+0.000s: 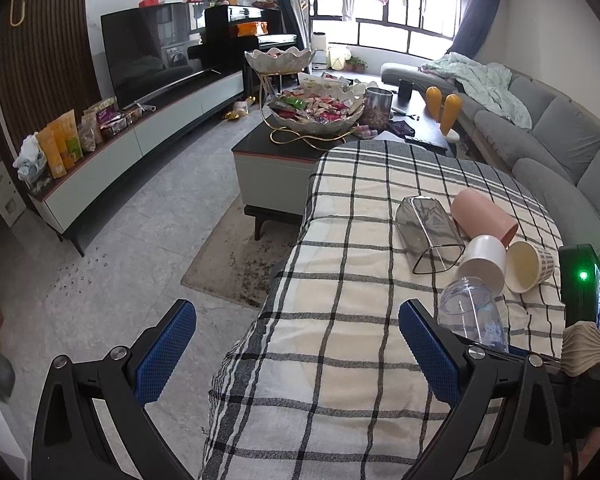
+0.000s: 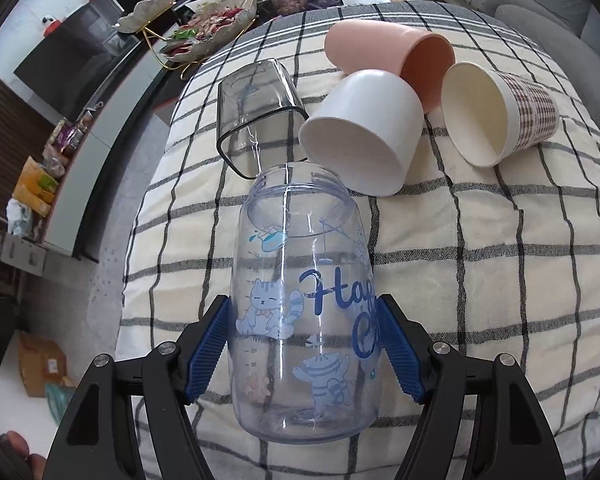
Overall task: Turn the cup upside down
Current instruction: 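Lift the cat-printed cup with the right gripper and set it down upright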
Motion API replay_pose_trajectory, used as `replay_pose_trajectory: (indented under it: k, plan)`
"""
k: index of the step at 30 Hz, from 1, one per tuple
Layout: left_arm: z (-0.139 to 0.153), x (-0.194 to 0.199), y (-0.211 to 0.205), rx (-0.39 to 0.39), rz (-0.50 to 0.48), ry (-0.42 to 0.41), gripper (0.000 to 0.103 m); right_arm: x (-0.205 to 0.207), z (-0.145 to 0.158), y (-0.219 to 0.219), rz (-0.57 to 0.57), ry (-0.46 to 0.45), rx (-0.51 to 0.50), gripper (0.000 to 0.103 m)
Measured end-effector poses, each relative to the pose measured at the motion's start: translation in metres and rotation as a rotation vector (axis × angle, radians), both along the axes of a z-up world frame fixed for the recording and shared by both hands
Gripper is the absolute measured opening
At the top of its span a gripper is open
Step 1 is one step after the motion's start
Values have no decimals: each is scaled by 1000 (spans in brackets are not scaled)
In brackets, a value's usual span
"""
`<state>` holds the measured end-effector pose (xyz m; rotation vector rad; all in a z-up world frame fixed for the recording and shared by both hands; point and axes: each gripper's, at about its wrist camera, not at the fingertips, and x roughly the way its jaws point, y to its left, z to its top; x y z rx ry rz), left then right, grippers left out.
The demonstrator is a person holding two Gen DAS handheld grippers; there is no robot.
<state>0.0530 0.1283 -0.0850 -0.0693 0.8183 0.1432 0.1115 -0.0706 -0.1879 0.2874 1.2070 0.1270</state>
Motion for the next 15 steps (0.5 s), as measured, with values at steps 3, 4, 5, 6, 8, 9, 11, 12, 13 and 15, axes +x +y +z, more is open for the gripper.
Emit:
replay_pose_trajectory:
  k: [3, 4, 5, 6, 8, 9, 11, 12, 13, 15]
  plan:
    - [1, -1, 0, 2, 7, -8, 103, -3, 7, -5, -4, -23, 14, 80]
    - [1, -1, 0, 2, 7, -10, 103, -5, 12, -6, -3, -40, 11, 82]
    - [2, -2, -2, 4, 6, -13, 103, -7, 19, -8, 1, -67, 8, 84]
    - [2, -3, -4, 4, 2, -17, 103, -10, 22, -10, 3, -82, 7, 85]
    - [4, -7, -8, 1, -7, -27, 103, -16, 34, -16, 4, -113, 11, 85]
    - [4, -8, -10, -1, -9, -34, 103, -18, 38, -19, 1, -124, 9, 85]
    - [6, -13, -15, -7, -18, -51, 103, -26, 47, -29, -9, -151, -1, 85]
    - [7, -14, -20, -11, -27, -63, 103, -27, 51, -33, -14, -160, -4, 85]
    - [7, -17, -26, -12, -37, -75, 103, -32, 56, -40, -22, -175, -9, 85]
    - [7, -20, -34, -16, -50, -91, 103, -37, 64, -49, -36, -200, -24, 85]
